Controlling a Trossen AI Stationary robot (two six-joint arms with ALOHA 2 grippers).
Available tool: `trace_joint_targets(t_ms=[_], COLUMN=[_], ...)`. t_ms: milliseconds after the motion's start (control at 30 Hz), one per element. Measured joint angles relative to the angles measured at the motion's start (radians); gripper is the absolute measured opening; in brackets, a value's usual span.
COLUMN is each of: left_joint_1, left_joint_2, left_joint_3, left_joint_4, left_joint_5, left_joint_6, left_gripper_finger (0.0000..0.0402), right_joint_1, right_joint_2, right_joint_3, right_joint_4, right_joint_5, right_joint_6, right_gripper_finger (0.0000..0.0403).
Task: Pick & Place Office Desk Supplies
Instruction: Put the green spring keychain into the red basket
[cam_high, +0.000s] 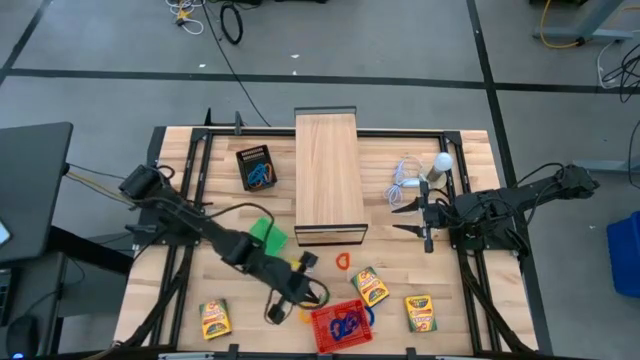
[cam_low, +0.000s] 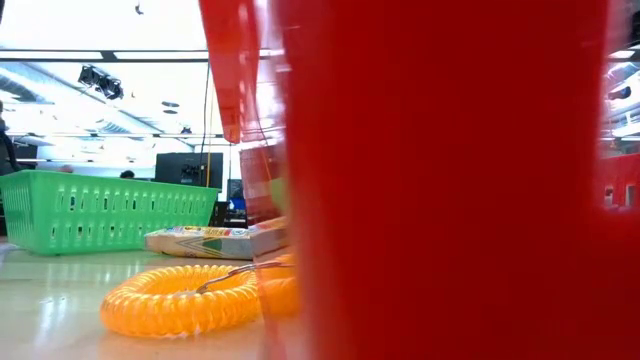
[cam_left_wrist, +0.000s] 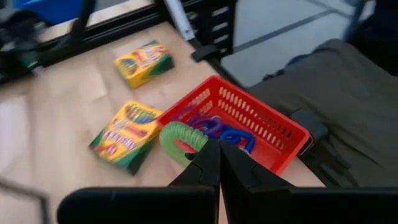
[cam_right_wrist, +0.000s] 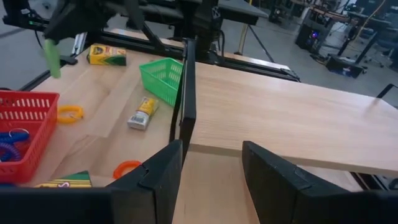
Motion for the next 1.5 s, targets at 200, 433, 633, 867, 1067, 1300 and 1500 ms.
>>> trace_joint_targets(t_ms=[200,433,633,867,1067,1300,1500], left_joint_1=[0.081,0.121,0.126,0.124,0.131,0.132,0.140], left_joint_2=[0.085,0.164,0.182,0.182,0.182,0.186,0.233], left_joint_3=[0.000,0.000,0.000,0.001,0.001,0.001,0.001], left_joint_4=[0.075,0.088,0.091,0.156,0.153,0.157,0.196], left_joint_5=[0.243,0.369,0.457,0.518,0.543,0.565,0.592], left_joint_6=[0.028,0.050,0.086,0.126,0.142,0.146,0.122], left_gripper_finger=[0.0001,0.0001,0.0001,0.0001,0.0001,0.0001,0.0001], right_joint_1=[0.000,0.000,0.000,0.000,0.000,0.000,0.000], right_joint_2=[0.000,0.000,0.000,0.000,0.000,0.000,0.000], right_joint_3=[0.000,0.000,0.000,0.000,0.000,0.000,0.000], right_joint_4=[0.000,0.000,0.014,0.015,0.015,0.015,0.019], right_joint_5=[0.000,0.000,0.001,0.015,0.014,0.014,0.014], right_joint_6=[0.000,0.004,0.011,0.011,0.011,0.011,0.012], right_gripper_finger=[0.0176,0.0176,0.0176,0.0176,0.0176,0.0176,0.0176])
